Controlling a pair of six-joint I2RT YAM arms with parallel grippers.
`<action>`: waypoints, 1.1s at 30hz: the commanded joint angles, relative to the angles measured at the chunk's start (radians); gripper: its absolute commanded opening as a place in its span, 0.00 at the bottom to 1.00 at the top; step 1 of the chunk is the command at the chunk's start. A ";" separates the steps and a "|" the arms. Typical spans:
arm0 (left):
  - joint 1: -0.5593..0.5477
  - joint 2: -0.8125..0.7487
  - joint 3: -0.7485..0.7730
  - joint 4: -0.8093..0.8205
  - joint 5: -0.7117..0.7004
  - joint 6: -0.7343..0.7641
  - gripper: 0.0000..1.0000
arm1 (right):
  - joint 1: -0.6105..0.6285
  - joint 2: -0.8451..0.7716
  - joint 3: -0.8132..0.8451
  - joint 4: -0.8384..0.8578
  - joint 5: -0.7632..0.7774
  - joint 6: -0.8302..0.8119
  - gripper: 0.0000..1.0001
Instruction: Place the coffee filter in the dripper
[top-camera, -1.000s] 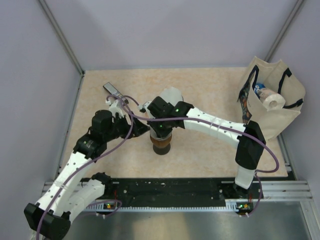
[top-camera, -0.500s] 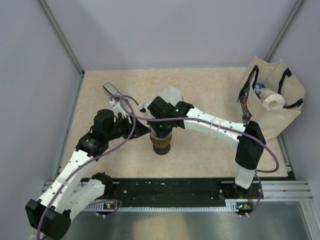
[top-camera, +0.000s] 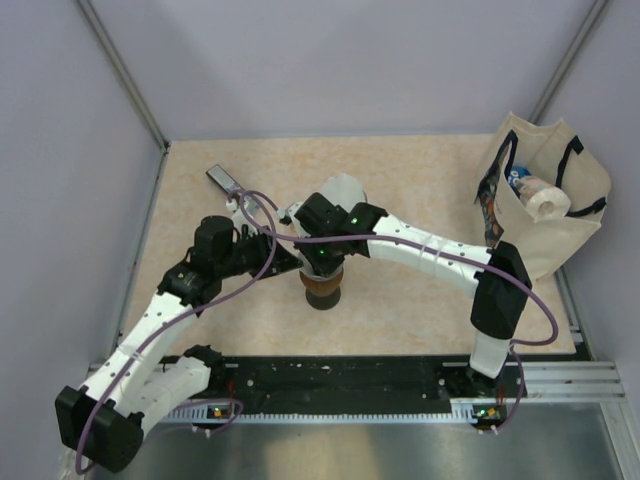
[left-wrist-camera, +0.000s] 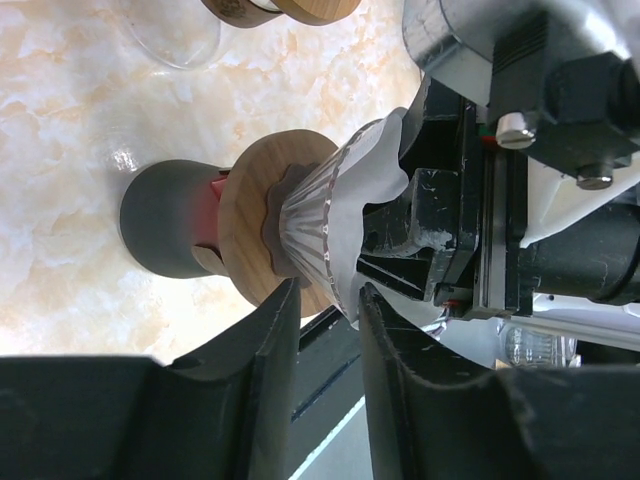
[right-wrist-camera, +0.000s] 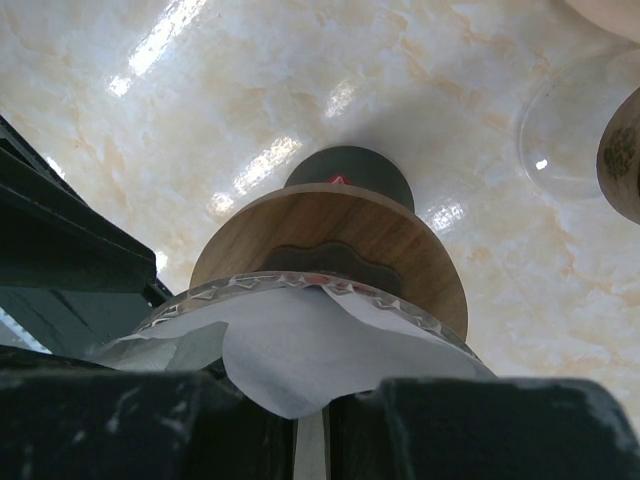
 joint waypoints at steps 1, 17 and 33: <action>0.001 0.001 -0.004 0.060 0.016 0.001 0.33 | 0.012 -0.047 -0.004 0.042 -0.016 0.001 0.12; 0.001 0.022 0.006 0.051 0.024 0.007 0.28 | 0.010 -0.131 -0.033 0.084 -0.018 0.008 0.12; 0.001 0.021 0.015 0.038 0.022 0.015 0.28 | 0.010 -0.234 -0.061 0.157 -0.017 0.019 0.13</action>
